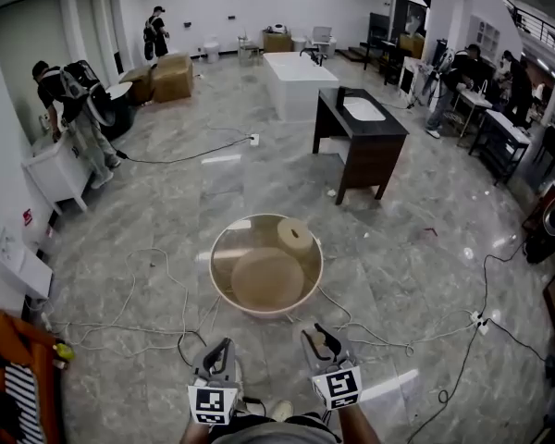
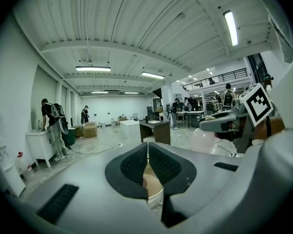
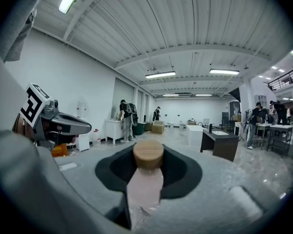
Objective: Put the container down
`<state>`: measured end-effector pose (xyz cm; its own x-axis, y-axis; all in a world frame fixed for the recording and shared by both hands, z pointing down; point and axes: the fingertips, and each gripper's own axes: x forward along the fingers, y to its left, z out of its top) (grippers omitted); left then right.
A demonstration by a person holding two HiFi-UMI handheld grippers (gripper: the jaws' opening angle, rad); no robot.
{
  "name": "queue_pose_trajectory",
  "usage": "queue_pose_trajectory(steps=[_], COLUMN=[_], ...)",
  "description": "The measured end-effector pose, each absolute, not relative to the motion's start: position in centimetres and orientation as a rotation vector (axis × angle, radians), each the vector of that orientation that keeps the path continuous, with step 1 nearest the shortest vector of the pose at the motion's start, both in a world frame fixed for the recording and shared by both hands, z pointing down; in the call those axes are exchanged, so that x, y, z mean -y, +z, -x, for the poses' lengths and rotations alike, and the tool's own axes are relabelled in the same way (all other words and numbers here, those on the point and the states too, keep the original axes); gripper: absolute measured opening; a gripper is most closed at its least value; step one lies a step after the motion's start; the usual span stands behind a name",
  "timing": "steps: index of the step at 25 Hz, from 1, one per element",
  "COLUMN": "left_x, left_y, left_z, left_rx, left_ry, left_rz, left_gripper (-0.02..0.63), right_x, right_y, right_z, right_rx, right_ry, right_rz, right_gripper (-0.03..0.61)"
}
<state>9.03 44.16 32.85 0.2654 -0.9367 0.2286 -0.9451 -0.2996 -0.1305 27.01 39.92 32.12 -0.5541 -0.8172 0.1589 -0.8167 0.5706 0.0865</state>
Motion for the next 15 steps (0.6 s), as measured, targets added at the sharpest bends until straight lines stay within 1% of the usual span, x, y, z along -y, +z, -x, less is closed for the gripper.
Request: queue_pose_trajectory(steps=[15], left_x=[-32.0], left_y=[32.6], left_z=[-0.1], left_rx=[1.79], left_ry=[0.411], left_rz=[-2.484], left_gripper=[0.026], right_x=[-28.7], right_y=[31.4], right_z=[-18.2], right_rx=[2.58], right_ry=[0.02], right_rz=[-1.394], right_gripper=[0.121])
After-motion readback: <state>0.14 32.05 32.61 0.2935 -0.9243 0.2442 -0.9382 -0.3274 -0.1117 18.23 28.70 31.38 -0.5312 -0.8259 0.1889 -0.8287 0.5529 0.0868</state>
